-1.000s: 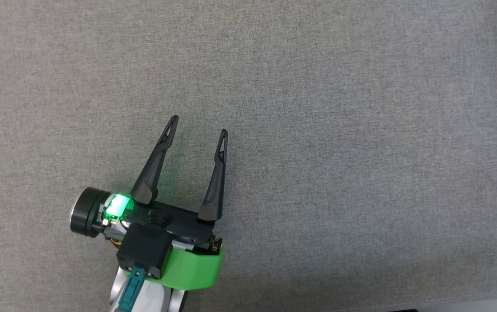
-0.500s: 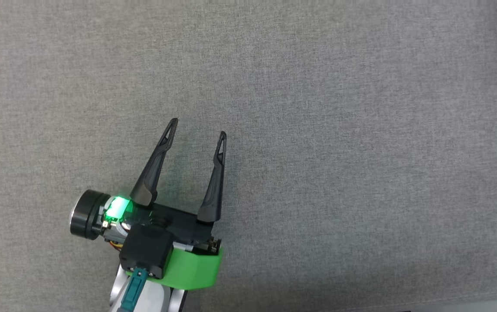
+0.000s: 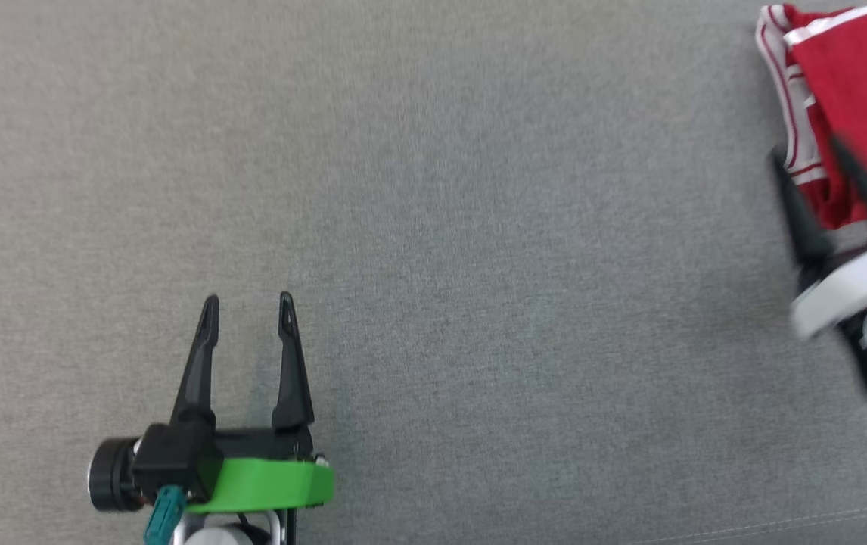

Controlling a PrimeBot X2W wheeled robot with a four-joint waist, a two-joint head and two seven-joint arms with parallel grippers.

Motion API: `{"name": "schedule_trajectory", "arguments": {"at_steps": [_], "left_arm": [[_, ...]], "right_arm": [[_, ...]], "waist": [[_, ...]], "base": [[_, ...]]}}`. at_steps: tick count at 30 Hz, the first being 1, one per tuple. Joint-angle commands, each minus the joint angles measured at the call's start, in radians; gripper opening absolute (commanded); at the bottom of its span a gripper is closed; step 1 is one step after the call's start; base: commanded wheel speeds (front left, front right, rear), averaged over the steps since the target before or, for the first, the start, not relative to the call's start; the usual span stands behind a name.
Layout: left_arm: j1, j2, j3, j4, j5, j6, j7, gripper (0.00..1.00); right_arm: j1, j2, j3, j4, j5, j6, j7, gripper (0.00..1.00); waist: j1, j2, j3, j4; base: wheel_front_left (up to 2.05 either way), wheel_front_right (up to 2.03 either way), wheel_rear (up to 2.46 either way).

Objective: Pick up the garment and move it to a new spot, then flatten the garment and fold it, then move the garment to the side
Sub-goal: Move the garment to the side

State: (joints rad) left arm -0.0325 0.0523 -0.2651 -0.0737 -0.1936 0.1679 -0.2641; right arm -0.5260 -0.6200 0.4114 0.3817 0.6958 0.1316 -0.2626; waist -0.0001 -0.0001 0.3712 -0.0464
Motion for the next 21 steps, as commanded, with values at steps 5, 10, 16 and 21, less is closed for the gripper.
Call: {"name": "schedule_trajectory", "arguments": {"at_steps": [5,10,16,21], "left_arm": [[0.095,-0.001,0.011,0.050,-0.032,-0.030,0.000,1.00],[0.159,-0.001,0.024,0.045,-0.010,-0.047,0.000,1.00],[0.238,-0.001,0.047,0.015,0.002,-0.065,0.000,1.00],[0.298,-0.001,0.070,0.000,0.014,-0.072,0.000,1.00]], "right_arm": [[0.271,0.220,-0.113,-0.133,-0.211,-0.002,-0.002,1.00],[0.460,0.367,-0.216,-0.275,-0.397,-0.002,-0.002,1.00],[0.646,0.468,-0.284,-0.393,-0.486,-0.002,-0.002,1.00],[0.715,0.489,-0.305,-0.420,-0.491,-0.002,-0.002,1.00]], "waist": [[0.0001,0.0001,-0.248,0.019],[0.0001,0.0001,-0.335,0.028],[0.0001,0.0001,-0.402,0.035],[0.0001,0.0001,-0.440,0.031]], "base": [[0.00,0.00,0.00],[0.00,0.00,0.00],[0.00,0.00,0.00],[0.00,0.00,0.00]]}}
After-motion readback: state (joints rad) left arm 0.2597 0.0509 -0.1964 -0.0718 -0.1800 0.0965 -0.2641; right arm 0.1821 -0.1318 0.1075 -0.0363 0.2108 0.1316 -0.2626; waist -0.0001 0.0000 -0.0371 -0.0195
